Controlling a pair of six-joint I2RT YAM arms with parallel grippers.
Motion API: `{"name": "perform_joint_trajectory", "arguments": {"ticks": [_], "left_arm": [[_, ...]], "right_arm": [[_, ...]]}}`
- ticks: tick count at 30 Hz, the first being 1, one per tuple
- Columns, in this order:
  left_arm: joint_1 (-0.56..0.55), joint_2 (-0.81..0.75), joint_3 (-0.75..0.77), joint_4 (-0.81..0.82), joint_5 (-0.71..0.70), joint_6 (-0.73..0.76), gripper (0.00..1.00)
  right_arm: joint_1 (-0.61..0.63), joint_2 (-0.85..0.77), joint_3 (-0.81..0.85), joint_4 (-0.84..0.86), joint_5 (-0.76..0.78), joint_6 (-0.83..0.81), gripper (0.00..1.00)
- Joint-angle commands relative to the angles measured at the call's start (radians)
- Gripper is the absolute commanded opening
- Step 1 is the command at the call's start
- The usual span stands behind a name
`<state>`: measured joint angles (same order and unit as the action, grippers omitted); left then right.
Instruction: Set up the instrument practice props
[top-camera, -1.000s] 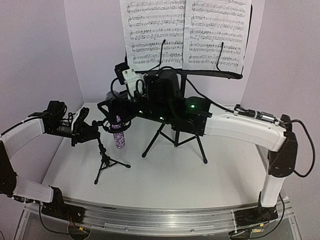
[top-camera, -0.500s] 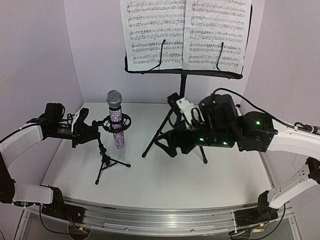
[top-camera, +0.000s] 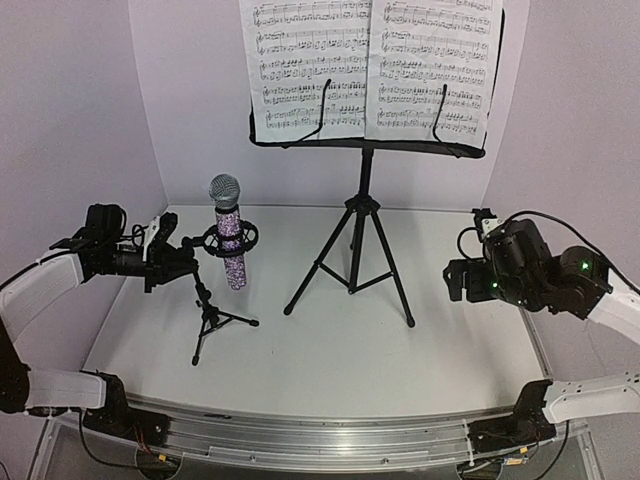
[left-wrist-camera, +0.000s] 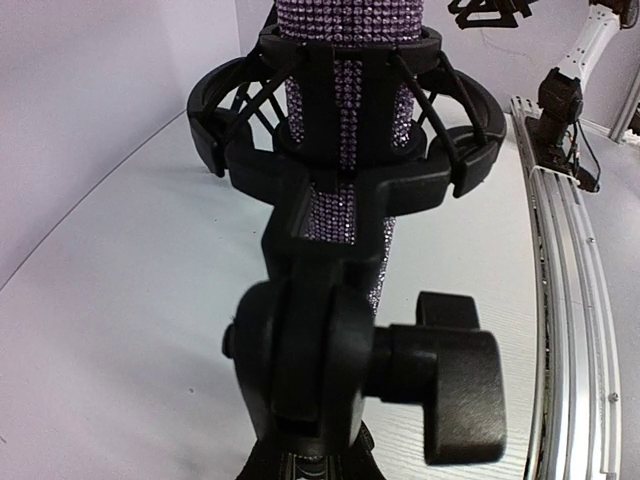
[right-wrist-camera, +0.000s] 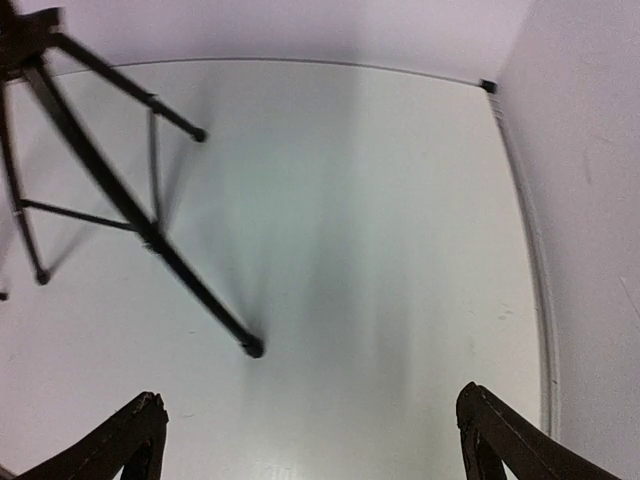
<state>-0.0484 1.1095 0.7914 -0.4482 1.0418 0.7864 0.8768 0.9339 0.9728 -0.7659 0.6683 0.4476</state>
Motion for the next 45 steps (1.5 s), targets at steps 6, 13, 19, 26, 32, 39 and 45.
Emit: {"name": "perform_joint_trajectory", "arguments": {"ticks": [6, 13, 19, 26, 32, 39, 45], "left_arm": [[0.029, -0.050, -0.035, 0.030, -0.134, 0.000, 0.00], [0.028, -0.037, -0.004, -0.029, -0.131, -0.040, 0.73], [0.028, -0.126, -0.003, -0.061, -0.196, -0.101, 1.00], [0.029, -0.315, -0.015, -0.046, -0.346, -0.391, 0.99], [0.113, -0.374, -0.124, 0.146, -0.664, -0.765, 1.00], [0.131, -0.334, -0.313, 0.447, -0.863, -0.805, 1.00], [0.130, -0.225, -0.472, 0.645, -0.725, -0.540, 1.00]], "right_arm": [[-0.291, 0.113, -0.025, -0.045, -0.103, -0.052, 0.98], [-0.347, 0.102, -0.048, -0.005, -0.157, -0.084, 0.98], [-0.470, 0.112, -0.056, 0.052, -0.270, -0.141, 0.98], [-0.891, 0.107, -0.201, 0.348, -0.680, -0.143, 0.98], [-1.056, -0.020, -0.398, 0.600, -0.801, -0.216, 0.98], [-1.057, -0.221, -0.582, 0.732, -0.816, -0.306, 0.98], [-1.057, -0.248, -0.673, 0.853, -0.815, -0.327, 0.98]]}}
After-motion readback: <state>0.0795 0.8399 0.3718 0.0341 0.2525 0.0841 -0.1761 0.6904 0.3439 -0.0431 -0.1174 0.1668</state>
